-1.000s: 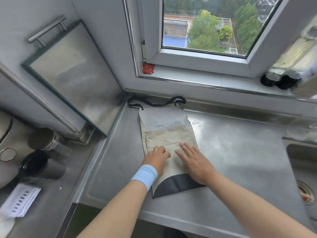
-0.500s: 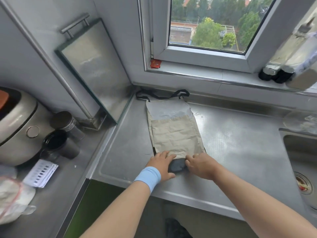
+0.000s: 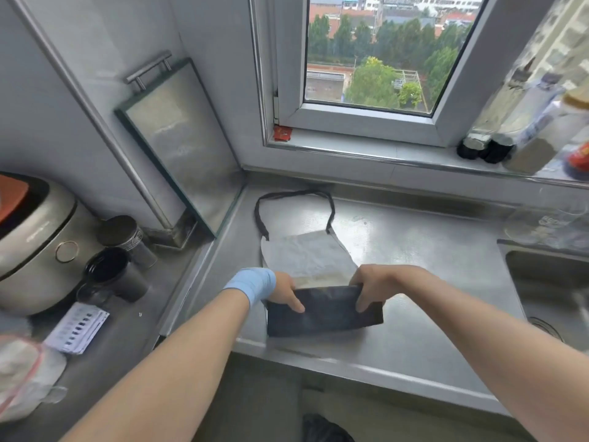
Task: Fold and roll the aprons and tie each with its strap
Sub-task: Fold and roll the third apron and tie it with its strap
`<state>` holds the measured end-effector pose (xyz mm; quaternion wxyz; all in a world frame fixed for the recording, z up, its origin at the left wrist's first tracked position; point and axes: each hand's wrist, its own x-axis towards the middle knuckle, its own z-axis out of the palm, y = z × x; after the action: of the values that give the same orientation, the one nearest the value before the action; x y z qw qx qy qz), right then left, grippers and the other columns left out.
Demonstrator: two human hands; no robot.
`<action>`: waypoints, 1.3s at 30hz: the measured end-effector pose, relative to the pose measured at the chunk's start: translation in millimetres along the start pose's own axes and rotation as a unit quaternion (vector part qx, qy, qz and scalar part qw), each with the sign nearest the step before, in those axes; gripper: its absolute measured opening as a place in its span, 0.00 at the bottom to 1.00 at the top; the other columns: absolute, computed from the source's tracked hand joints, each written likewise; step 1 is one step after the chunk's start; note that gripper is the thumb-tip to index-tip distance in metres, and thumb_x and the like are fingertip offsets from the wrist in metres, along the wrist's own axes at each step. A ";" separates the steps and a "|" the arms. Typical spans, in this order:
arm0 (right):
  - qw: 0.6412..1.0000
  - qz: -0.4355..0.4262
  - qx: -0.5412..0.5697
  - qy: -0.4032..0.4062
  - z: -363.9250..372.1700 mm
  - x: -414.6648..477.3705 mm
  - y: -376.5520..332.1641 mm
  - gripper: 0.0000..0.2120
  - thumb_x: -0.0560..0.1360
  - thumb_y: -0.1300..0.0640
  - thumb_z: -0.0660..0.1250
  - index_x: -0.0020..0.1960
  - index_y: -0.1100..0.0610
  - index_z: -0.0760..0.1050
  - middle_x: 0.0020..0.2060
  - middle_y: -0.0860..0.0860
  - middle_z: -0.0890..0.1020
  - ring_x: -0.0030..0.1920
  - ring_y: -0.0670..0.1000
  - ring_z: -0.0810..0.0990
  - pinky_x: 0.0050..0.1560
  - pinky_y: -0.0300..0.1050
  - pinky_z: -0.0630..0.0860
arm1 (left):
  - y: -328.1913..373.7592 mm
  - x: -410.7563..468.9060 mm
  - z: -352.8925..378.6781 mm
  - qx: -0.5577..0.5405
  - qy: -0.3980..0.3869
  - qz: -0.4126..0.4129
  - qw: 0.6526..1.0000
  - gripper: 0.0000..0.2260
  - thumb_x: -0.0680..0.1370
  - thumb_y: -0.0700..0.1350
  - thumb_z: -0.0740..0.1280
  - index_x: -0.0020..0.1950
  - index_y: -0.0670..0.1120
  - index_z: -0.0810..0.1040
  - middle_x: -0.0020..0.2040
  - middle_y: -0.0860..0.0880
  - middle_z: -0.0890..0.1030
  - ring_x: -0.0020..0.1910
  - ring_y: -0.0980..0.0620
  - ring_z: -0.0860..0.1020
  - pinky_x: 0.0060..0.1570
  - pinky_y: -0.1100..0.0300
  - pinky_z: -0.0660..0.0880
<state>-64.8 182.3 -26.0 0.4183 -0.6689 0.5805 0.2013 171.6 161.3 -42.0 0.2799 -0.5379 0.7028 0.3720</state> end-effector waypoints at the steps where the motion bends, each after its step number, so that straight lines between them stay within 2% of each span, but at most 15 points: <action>1: 0.999 -0.006 0.047 0.006 -4.9 -0.1 2.0 0.07 0.68 0.58 0.73 0.46 0.55 0.81 0.40 0.48 0.82 0.40 0.49 0.83 0.35 0.41 0.80 | -2.9 0.5 -7.2 -0.024 0.004 0.004 1.000 0.25 0.73 0.60 0.69 0.66 0.49 0.75 0.66 0.48 0.74 0.61 0.46 0.74 0.61 0.52 0.72; 3: 0.989 -0.023 0.135 0.049 -13.5 4.6 6.1 0.06 0.68 0.60 0.74 0.45 0.55 0.82 0.39 0.50 0.84 0.39 0.49 0.85 0.35 0.42 0.80 | -11.6 4.8 -17.7 -0.070 0.040 0.015 0.997 0.18 0.72 0.60 0.71 0.55 0.51 0.78 0.59 0.49 0.78 0.54 0.48 0.75 0.55 0.56 0.73; 5: 0.972 -0.035 0.202 0.115 -22.1 17.9 9.4 0.06 0.67 0.61 0.75 0.43 0.55 0.82 0.37 0.50 0.84 0.36 0.48 0.84 0.32 0.40 0.78 | -22.5 14.3 -26.4 -0.108 0.102 0.023 0.989 0.18 0.72 0.58 0.72 0.56 0.49 0.80 0.54 0.48 0.79 0.53 0.47 0.77 0.53 0.58 0.72; 6: 0.963 -0.037 0.220 0.153 -23.7 25.6 11.5 0.06 0.66 0.60 0.75 0.42 0.55 0.82 0.35 0.50 0.83 0.34 0.48 0.82 0.32 0.40 0.76 | -27.5 20.1 -27.4 -0.127 0.140 0.029 0.982 0.17 0.72 0.57 0.72 0.55 0.48 0.80 0.52 0.47 0.80 0.53 0.47 0.78 0.52 0.59 0.72; 9: 0.943 -0.037 0.221 0.245 -29.9 59.6 18.4 0.04 0.66 0.55 0.75 0.39 0.52 0.81 0.32 0.48 0.80 0.33 0.48 0.77 0.33 0.41 0.72 | -40.2 45.8 -32.4 -0.162 0.218 0.030 0.962 0.09 0.73 0.54 0.71 0.43 0.50 0.78 0.41 0.50 0.77 0.44 0.48 0.76 0.44 0.61 0.71; 13: 0.935 -0.033 0.211 0.284 -28.7 100.1 23.9 0.06 0.71 0.51 0.73 0.40 0.49 0.76 0.37 0.45 0.79 0.39 0.47 0.76 0.36 0.40 0.68 | -47.5 77.0 -37.5 -0.116 0.273 0.016 0.955 0.12 0.73 0.56 0.69 0.49 0.49 0.81 0.50 0.50 0.78 0.54 0.48 0.74 0.56 0.55 0.73; 17: 0.944 -0.040 0.125 0.303 -32.7 133.6 24.8 0.07 0.75 0.48 0.69 0.45 0.48 0.71 0.47 0.46 0.75 0.47 0.50 0.75 0.46 0.44 0.68 | -54.3 108.8 -41.6 -0.065 0.270 0.004 0.961 0.11 0.76 0.55 0.66 0.49 0.49 0.80 0.51 0.49 0.79 0.53 0.45 0.76 0.52 0.56 0.74; 20: 0.945 -0.029 0.036 0.324 -37.8 155.9 19.2 0.08 0.78 0.45 0.64 0.49 0.48 0.69 0.52 0.46 0.75 0.48 0.54 0.77 0.48 0.50 0.72 | -61.9 128.2 -44.7 -0.063 0.306 -0.015 0.950 0.10 0.77 0.54 0.67 0.50 0.49 0.81 0.51 0.47 0.81 0.53 0.42 0.77 0.51 0.54 0.74; 25: 0.939 -0.014 -0.060 0.340 -50.9 185.2 5.7 0.12 0.79 0.44 0.61 0.51 0.52 0.68 0.50 0.51 0.77 0.45 0.59 0.79 0.46 0.53 0.75 | -80.7 142.3 -47.4 -0.079 0.334 -0.024 0.939 0.10 0.76 0.51 0.68 0.56 0.50 0.80 0.54 0.50 0.79 0.56 0.46 0.76 0.54 0.55 0.73; 28: 0.938 0.001 -0.103 0.331 -50.6 198.6 1.5 0.15 0.79 0.43 0.61 0.54 0.54 0.68 0.54 0.52 0.75 0.47 0.59 0.79 0.44 0.52 0.74 | -83.6 142.3 -42.4 -0.092 0.338 -0.018 0.936 0.18 0.75 0.46 0.70 0.64 0.52 0.74 0.62 0.52 0.74 0.63 0.48 0.71 0.61 0.55 0.69; 30: 0.938 0.017 -0.109 0.328 -46.7 203.7 -4.5 0.17 0.78 0.42 0.63 0.56 0.54 0.68 0.55 0.53 0.73 0.49 0.58 0.79 0.44 0.52 0.74 | -74.9 137.9 -32.6 -0.004 0.398 -0.015 0.917 0.25 0.70 0.43 0.72 0.66 0.52 0.72 0.66 0.51 0.71 0.65 0.47 0.69 0.63 0.55 0.66; 32: 0.929 0.029 -0.125 0.347 -42.2 203.2 -7.5 0.21 0.75 0.43 0.66 0.60 0.54 0.68 0.57 0.53 0.73 0.52 0.58 0.77 0.46 0.53 0.75 | -55.7 134.7 -20.5 0.038 0.428 0.037 0.902 0.27 0.65 0.43 0.74 0.64 0.52 0.74 0.66 0.49 0.73 0.65 0.46 0.71 0.63 0.53 0.68; 34: 0.904 0.012 -0.172 0.391 -36.9 201.4 -11.2 0.23 0.72 0.47 0.68 0.63 0.55 0.69 0.61 0.55 0.72 0.57 0.59 0.74 0.50 0.54 0.74 | -38.6 137.1 -4.5 0.069 0.387 0.086 0.915 0.28 0.72 0.49 0.69 0.71 0.50 0.68 0.73 0.47 0.67 0.72 0.45 0.65 0.70 0.50 0.61; 36: 0.881 -0.047 -0.219 0.418 -27.2 198.6 -13.3 0.25 0.71 0.54 0.66 0.67 0.58 0.70 0.69 0.60 0.69 0.65 0.63 0.71 0.58 0.57 0.72 | -28.9 141.8 9.0 0.075 0.308 0.061 0.947 0.30 0.79 0.56 0.59 0.79 0.49 0.54 0.80 0.47 0.50 0.78 0.45 0.48 0.75 0.46 0.47; 39: 0.885 -0.144 -0.236 0.375 5.2 199.0 -9.3 0.28 0.76 0.51 0.58 0.75 0.55 0.65 0.77 0.58 0.62 0.76 0.60 0.62 0.71 0.59 0.65 | -30.9 147.7 25.4 0.094 0.283 0.027 0.954 0.34 0.79 0.62 0.51 0.79 0.49 0.42 0.79 0.49 0.37 0.77 0.47 0.35 0.74 0.44 0.36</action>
<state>-6.2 65.1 -176.2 0.0240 -0.8500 0.5263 0.0043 162.1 96.8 -180.5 0.1088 -0.5732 0.7993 0.1440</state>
